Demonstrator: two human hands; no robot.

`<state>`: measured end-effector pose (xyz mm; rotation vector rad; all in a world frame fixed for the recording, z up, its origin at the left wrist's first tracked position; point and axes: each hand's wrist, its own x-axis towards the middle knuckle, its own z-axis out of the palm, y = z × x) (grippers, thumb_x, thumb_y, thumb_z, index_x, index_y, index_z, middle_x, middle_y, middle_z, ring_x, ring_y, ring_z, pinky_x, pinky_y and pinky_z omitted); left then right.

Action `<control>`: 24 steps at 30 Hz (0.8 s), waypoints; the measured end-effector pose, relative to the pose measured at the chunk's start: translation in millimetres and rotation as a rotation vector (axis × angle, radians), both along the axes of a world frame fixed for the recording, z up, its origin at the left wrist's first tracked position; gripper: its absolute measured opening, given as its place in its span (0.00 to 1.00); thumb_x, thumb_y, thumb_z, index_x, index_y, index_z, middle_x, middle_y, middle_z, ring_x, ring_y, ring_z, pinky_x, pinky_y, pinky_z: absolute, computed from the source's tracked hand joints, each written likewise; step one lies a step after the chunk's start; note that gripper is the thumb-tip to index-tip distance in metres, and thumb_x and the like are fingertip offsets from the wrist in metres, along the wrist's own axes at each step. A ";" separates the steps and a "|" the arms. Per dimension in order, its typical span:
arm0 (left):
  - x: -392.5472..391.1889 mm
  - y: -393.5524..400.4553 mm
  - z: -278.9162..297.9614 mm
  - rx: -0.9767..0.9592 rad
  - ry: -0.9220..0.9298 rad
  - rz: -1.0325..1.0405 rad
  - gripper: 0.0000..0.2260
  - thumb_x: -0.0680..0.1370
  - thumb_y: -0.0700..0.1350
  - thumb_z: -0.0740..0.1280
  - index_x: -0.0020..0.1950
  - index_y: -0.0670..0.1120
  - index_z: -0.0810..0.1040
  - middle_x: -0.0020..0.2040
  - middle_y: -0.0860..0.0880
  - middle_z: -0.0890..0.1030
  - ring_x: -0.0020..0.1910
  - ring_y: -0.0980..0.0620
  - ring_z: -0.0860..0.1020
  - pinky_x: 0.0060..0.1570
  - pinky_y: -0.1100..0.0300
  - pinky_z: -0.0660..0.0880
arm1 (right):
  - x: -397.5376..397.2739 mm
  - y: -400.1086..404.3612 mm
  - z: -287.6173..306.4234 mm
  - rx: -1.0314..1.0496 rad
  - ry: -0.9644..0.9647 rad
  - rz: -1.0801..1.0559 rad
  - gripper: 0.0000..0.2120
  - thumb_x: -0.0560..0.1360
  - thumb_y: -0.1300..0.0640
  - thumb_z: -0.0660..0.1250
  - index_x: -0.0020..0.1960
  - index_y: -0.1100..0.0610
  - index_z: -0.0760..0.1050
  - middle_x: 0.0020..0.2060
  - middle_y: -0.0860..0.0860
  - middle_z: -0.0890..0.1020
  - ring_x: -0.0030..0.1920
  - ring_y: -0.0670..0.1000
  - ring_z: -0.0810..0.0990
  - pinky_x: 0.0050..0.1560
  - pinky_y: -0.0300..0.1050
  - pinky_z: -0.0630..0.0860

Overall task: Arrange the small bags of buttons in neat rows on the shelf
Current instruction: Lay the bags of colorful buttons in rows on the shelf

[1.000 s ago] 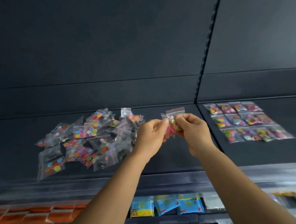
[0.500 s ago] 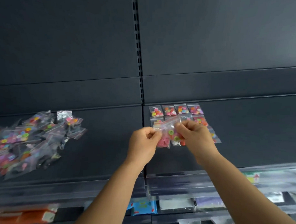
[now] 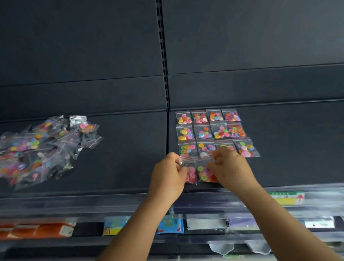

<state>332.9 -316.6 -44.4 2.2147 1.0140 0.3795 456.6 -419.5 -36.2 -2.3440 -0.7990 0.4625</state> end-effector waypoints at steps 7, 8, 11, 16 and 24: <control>-16.7 -1.8 -1.5 0.381 -0.043 -0.218 0.11 0.78 0.48 0.66 0.59 0.49 0.77 0.56 0.53 0.73 0.57 0.54 0.69 0.48 0.66 0.65 | -17.6 -8.4 -2.2 0.134 -0.307 0.140 0.11 0.73 0.57 0.69 0.55 0.54 0.77 0.47 0.49 0.74 0.42 0.49 0.73 0.41 0.41 0.70; -19.1 -2.2 -3.2 0.392 -0.059 -0.322 0.10 0.78 0.46 0.65 0.59 0.48 0.79 0.57 0.54 0.74 0.58 0.55 0.69 0.51 0.68 0.64 | -21.4 -11.0 -2.2 0.166 -0.340 0.204 0.07 0.73 0.59 0.69 0.51 0.55 0.80 0.46 0.49 0.77 0.42 0.50 0.74 0.43 0.43 0.73; -25.1 -7.4 -9.4 0.369 -0.055 -0.521 0.14 0.79 0.45 0.63 0.64 0.47 0.76 0.64 0.54 0.74 0.63 0.55 0.68 0.59 0.67 0.63 | -30.6 -20.8 -5.9 0.174 -0.387 0.317 0.06 0.74 0.62 0.68 0.46 0.54 0.83 0.43 0.50 0.81 0.45 0.53 0.77 0.47 0.50 0.76; -29.2 -10.7 -13.6 0.351 -0.023 -0.536 0.19 0.81 0.48 0.59 0.72 0.46 0.68 0.70 0.53 0.69 0.67 0.55 0.65 0.64 0.63 0.62 | -33.5 -28.6 -9.1 0.084 -0.386 0.271 0.08 0.77 0.58 0.64 0.50 0.54 0.82 0.48 0.51 0.81 0.50 0.54 0.76 0.50 0.50 0.75; -33.0 -21.2 -21.1 0.384 0.204 -0.581 0.27 0.82 0.56 0.49 0.78 0.48 0.48 0.78 0.52 0.44 0.76 0.56 0.43 0.70 0.61 0.37 | -36.4 -39.9 -11.3 -0.049 -0.452 0.372 0.17 0.81 0.50 0.55 0.63 0.54 0.75 0.64 0.48 0.75 0.60 0.53 0.71 0.60 0.46 0.70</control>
